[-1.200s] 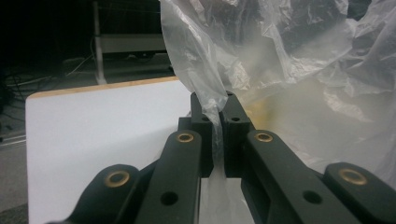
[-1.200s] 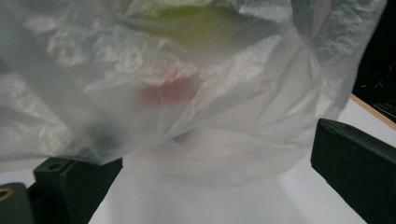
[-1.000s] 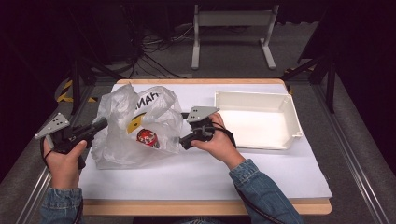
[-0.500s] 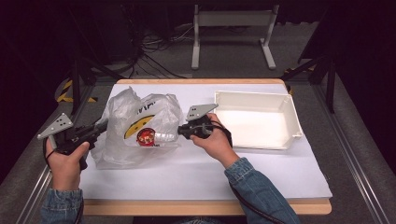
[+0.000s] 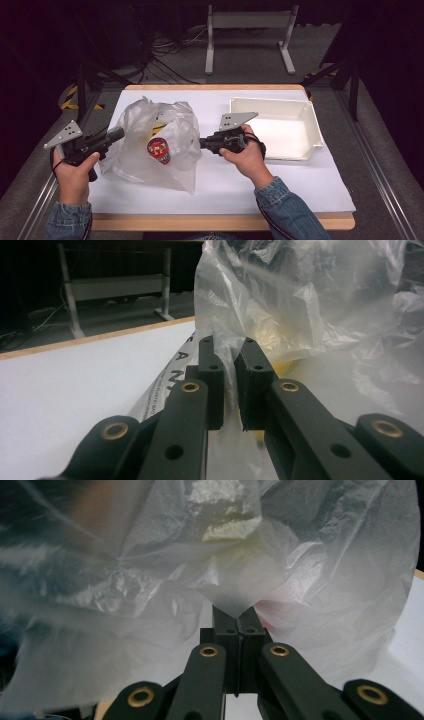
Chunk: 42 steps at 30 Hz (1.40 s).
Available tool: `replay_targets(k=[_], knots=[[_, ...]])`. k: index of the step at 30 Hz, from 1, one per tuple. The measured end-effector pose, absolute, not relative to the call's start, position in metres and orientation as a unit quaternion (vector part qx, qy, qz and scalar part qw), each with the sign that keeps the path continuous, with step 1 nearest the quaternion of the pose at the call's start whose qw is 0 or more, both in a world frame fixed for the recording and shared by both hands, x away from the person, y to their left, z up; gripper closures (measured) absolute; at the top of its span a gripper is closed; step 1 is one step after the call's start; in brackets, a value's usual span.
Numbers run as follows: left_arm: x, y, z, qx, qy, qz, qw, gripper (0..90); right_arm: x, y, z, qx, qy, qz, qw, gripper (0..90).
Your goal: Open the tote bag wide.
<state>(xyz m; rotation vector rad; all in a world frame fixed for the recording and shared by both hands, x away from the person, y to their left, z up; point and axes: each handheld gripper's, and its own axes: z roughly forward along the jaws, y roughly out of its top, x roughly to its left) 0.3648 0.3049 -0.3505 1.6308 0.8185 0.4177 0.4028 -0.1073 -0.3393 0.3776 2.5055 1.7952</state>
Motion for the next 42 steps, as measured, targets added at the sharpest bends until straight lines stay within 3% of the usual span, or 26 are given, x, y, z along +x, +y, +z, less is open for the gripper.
replay_targets(k=[9,15,30,42], knots=[[0.370,0.307,-0.351,0.691,0.362,0.182,0.599,83.7,0.391,-0.121,-0.325,0.113,0.780,0.615,-0.006,90.0],[0.383,0.310,-0.361,0.681,0.387,0.182,0.595,84.3,0.403,-0.123,-0.324,0.148,0.772,0.618,0.011,90.0],[0.404,0.330,-0.388,0.657,0.431,0.192,0.588,87.5,0.457,-0.095,-0.360,0.251,0.791,0.557,0.017,90.0],[0.410,0.336,-0.415,0.678,0.458,0.175,0.547,86.3,0.465,-0.091,-0.385,0.286,0.819,0.497,0.019,90.0]])
